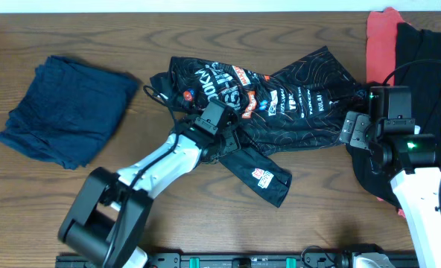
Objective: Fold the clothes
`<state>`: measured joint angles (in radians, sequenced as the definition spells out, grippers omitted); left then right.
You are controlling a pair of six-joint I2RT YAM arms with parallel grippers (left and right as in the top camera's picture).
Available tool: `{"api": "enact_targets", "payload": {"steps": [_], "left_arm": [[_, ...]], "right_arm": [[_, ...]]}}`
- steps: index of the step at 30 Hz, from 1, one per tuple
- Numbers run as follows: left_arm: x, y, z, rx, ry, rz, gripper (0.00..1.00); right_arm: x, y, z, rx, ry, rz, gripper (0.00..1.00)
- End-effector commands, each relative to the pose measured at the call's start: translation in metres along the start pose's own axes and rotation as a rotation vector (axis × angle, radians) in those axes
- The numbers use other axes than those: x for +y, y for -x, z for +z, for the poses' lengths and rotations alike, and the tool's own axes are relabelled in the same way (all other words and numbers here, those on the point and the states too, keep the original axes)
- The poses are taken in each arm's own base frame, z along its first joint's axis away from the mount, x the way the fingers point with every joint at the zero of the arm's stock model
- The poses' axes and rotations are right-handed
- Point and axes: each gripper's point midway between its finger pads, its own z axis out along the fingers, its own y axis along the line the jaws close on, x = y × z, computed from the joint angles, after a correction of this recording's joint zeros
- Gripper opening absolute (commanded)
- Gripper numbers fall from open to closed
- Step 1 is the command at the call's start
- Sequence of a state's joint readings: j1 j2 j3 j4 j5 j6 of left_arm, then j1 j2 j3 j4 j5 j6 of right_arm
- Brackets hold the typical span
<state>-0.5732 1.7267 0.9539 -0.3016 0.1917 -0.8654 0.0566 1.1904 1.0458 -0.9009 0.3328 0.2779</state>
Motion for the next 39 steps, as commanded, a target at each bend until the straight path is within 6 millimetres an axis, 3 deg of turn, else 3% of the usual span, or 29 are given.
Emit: {"api": "enact_targets", "payload": {"steps": [1, 6, 8, 11, 16, 20, 24, 30, 32, 36, 39], "left_arm": [[0.011, 0.000, 0.016, 0.000, 0.047, -0.021, 0.65], [0.016, -0.003, 0.019, 0.016, 0.065, -0.023, 0.50], [0.017, -0.004, 0.019, 0.021, 0.071, -0.024, 0.30], [0.024, -0.010, 0.018, 0.041, 0.098, -0.029, 0.12], [0.036, -0.019, 0.013, 0.079, 0.149, -0.037, 0.10], [0.047, -0.029, -0.005, 0.115, 0.197, -0.028, 0.10], [0.067, -0.034, -0.044, 0.146, 0.248, 0.009, 0.10], [0.144, -0.010, -0.118, 0.009, 0.520, -0.073, 0.06], [0.155, -0.003, -0.130, -0.018, 0.524, -0.128, 0.06], [0.163, 0.005, -0.138, -0.026, 0.486, -0.199, 0.06], [0.136, -0.002, -0.126, 0.058, 0.322, -0.187, 0.06]], "right_arm": [[-0.004, 0.003, -0.004, -0.014, -0.001, 0.027, 0.99], [-0.004, 0.002, -0.004, -0.010, -0.002, 0.026, 0.99], [-0.004, 0.003, -0.004, -0.011, -0.002, 0.026, 0.99], [-0.004, 0.002, -0.004, -0.011, -0.002, 0.026, 0.99], [-0.004, 0.002, -0.004, -0.011, -0.002, 0.026, 0.99], [-0.004, 0.002, -0.004, -0.009, -0.003, 0.025, 0.99], [-0.005, -0.004, -0.004, 0.017, -0.002, 0.017, 0.99], [0.028, -0.026, -0.001, 0.138, 0.174, 0.003, 0.97], [0.029, -0.033, 0.005, 0.176, 0.166, -0.005, 0.96], [0.031, -0.043, 0.023, 0.241, 0.143, -0.019, 0.90], [0.033, -0.050, 0.034, 0.289, 0.128, -0.031, 0.90]]}}
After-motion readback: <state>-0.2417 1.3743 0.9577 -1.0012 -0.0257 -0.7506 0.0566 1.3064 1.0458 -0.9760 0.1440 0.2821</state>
